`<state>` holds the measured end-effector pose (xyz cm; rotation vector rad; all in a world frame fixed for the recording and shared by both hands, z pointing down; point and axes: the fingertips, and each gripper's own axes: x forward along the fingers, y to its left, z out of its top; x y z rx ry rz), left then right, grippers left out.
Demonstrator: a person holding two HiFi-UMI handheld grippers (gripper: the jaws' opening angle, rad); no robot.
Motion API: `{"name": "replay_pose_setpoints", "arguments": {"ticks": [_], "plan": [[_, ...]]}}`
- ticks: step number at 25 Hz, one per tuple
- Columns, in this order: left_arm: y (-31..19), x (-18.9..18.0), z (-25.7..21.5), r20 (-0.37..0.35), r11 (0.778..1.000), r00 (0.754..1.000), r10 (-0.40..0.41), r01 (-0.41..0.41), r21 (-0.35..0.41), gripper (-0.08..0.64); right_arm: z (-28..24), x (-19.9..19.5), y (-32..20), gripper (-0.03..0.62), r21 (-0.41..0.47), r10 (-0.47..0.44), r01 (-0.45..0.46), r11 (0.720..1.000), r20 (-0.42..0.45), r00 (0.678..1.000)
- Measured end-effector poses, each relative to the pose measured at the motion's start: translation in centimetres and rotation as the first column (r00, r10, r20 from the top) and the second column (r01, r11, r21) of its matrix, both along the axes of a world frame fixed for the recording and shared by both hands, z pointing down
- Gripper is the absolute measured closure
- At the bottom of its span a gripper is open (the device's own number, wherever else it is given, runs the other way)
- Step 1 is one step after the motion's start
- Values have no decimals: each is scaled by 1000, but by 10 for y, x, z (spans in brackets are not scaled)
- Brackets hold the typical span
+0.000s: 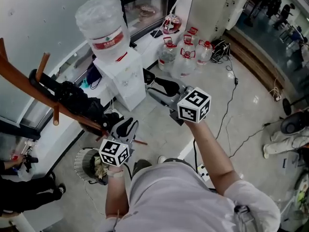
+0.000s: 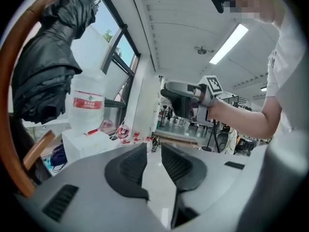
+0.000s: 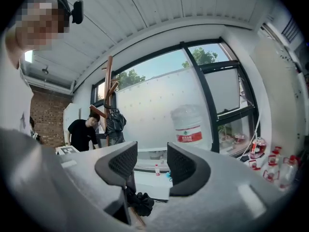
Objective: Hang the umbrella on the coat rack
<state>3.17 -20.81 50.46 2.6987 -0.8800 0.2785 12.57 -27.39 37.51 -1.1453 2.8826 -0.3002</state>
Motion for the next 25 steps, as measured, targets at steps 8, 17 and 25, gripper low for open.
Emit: {"name": "replay_pose_setpoints", "arguments": {"ticks": [8, 17, 25], "plan": [[-10, 24, -3, -18, 997, 997, 81, -81, -1, 483, 29, 42, 31, 400, -28, 157, -157, 987, -2, 988], [-11, 38, 3, -43, 991, 990, 132, -133, -20, 482, 68, 50, 66, 413, -68, 226, -229, 971, -42, 973], [-9, 46, 9, -49, 986, 986, 162, -163, -31, 482, 107, 47, 84, 416, -135, 238, -243, 961, -51, 970]]}}
